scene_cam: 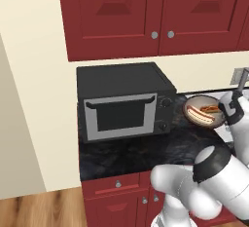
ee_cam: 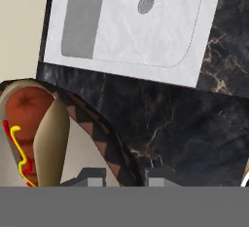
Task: Dump the hot dogs from the bowl so the bowl can be washed. Place the bowl in the sink after clearing the leftovers.
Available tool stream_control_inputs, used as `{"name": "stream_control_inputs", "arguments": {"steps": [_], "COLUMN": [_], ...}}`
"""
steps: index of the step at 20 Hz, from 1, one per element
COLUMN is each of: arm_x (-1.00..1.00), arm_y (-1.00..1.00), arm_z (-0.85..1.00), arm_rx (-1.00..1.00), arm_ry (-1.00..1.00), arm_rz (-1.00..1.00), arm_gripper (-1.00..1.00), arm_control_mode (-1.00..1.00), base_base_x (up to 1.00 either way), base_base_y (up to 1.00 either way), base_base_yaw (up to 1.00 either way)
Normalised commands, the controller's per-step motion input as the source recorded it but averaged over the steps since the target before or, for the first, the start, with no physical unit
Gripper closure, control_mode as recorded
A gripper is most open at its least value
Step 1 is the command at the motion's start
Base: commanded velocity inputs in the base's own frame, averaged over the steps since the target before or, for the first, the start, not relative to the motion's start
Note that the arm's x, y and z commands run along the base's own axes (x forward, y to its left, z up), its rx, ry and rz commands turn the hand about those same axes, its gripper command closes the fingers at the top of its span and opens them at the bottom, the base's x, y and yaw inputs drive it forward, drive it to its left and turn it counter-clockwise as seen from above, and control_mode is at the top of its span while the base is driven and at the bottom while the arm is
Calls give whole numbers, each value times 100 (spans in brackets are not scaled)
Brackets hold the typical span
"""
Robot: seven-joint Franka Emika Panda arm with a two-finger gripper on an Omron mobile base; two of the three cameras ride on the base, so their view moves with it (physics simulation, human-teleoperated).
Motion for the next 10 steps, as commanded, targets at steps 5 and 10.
{"name": "stream_control_inputs", "arguments": {"steps": [5, 10], "arm_x": [-24, -50], "arm_y": [27, 15], "arm_z": [36, 56], "arm_rx": [16, 10], "arm_ry": [20, 3], "arm_rz": [-15, -5], "arm_gripper": [100, 100], "arm_control_mode": [-100, -100], "base_base_x": [0, 0], "base_base_y": [0, 0], "base_base_yaw": [0, 0]}}
